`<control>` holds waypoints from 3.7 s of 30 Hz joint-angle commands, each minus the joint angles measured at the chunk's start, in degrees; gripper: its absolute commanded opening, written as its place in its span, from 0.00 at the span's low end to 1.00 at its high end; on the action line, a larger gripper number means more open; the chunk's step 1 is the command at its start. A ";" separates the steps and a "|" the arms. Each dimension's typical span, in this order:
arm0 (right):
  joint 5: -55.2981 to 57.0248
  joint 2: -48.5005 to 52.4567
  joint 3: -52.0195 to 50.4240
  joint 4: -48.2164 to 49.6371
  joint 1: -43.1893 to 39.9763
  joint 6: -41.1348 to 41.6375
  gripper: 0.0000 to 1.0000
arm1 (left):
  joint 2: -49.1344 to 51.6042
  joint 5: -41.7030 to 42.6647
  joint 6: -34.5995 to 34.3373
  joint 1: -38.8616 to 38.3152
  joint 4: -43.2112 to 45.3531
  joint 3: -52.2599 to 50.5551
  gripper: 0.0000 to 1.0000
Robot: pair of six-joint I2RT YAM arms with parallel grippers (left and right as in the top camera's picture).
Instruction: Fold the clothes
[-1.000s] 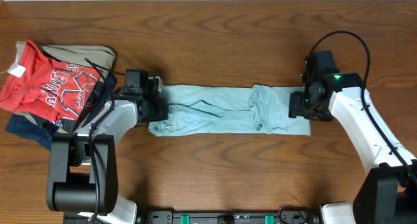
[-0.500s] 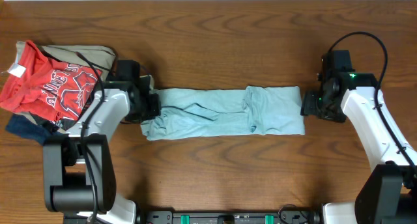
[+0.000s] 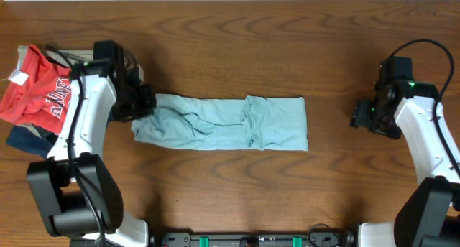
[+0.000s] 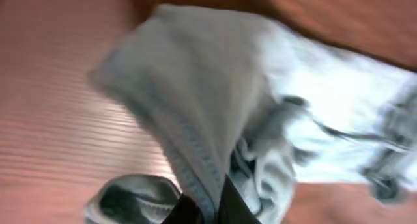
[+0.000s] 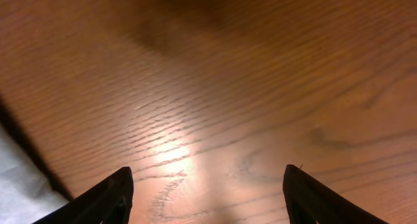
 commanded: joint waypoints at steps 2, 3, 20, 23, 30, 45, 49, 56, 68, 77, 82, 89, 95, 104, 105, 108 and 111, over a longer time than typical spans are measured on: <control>0.72 -0.44 0.35 -0.04 -0.57 -0.81 0.72 | 0.26 9.88 -4.15 -6.38 -2.16 4.87 0.06; 0.57 -0.44 0.35 -0.09 -0.57 -0.81 0.72 | 0.26 10.34 -5.44 -7.85 -1.97 5.01 0.06; -1.38 -0.44 0.35 -1.62 -0.50 -0.79 0.72 | 1.90 4.04 -27.71 -40.11 17.84 4.79 0.06; -2.56 -0.44 0.35 -1.60 -0.50 -0.79 0.72 | 2.03 4.04 -30.29 -41.97 19.98 4.79 0.06; -4.17 -0.44 0.35 -1.60 -0.48 -0.83 0.73 | 2.05 3.89 -31.43 -43.12 22.29 4.79 0.06; -5.05 -0.44 0.35 -1.77 -0.46 -1.25 0.73 | 0.09 2.19 -27.74 -33.59 15.65 5.68 0.06; -5.07 -0.44 0.35 -1.88 -0.46 -1.27 0.73 | -2.47 2.71 -26.45 -32.37 15.30 5.77 0.06; -5.07 -0.44 0.35 -1.97 -0.46 -1.25 0.73 | -6.40 3.06 -26.51 -32.70 15.72 5.77 0.06; -5.07 -0.44 0.35 -1.99 -0.46 -1.22 0.73 | -3.52 4.15 -26.71 -38.84 18.47 5.73 0.06; -5.11 -0.44 0.35 -2.01 -0.46 -1.25 0.73 | 3.61 4.02 -26.84 -42.34 24.41 5.73 0.06; -5.09 -0.44 0.35 -1.99 -0.46 -1.25 0.73 | 5.01 3.98 -27.80 -43.91 28.02 5.73 0.06; -5.09 -0.44 0.35 -1.99 -0.46 -1.25 0.73 | 5.29 2.67 -28.00 -45.16 30.08 5.70 0.06; -5.09 -0.44 0.35 -1.99 -0.46 -1.22 0.73 | 7.23 2.29 -28.02 -46.99 32.22 5.70 0.22; -12.94 -0.44 0.35 -1.09 -0.46 -5.01 0.76 | 6.21 4.66 -17.84 -47.76 35.23 5.73 0.59; -15.96 -0.44 0.35 -1.09 -0.46 -7.10 0.75 | 5.42 4.63 -17.07 -46.69 34.05 5.73 0.59; -27.30 -0.44 0.35 -1.09 -0.44 -13.55 0.75 | 2.34 4.59 -14.69 -41.81 28.44 5.70 0.59; -39.47 -0.44 0.35 -0.39 0.59 -17.53 0.74 | 0.31 2.71 -13.99 -35.58 20.92 5.70 0.59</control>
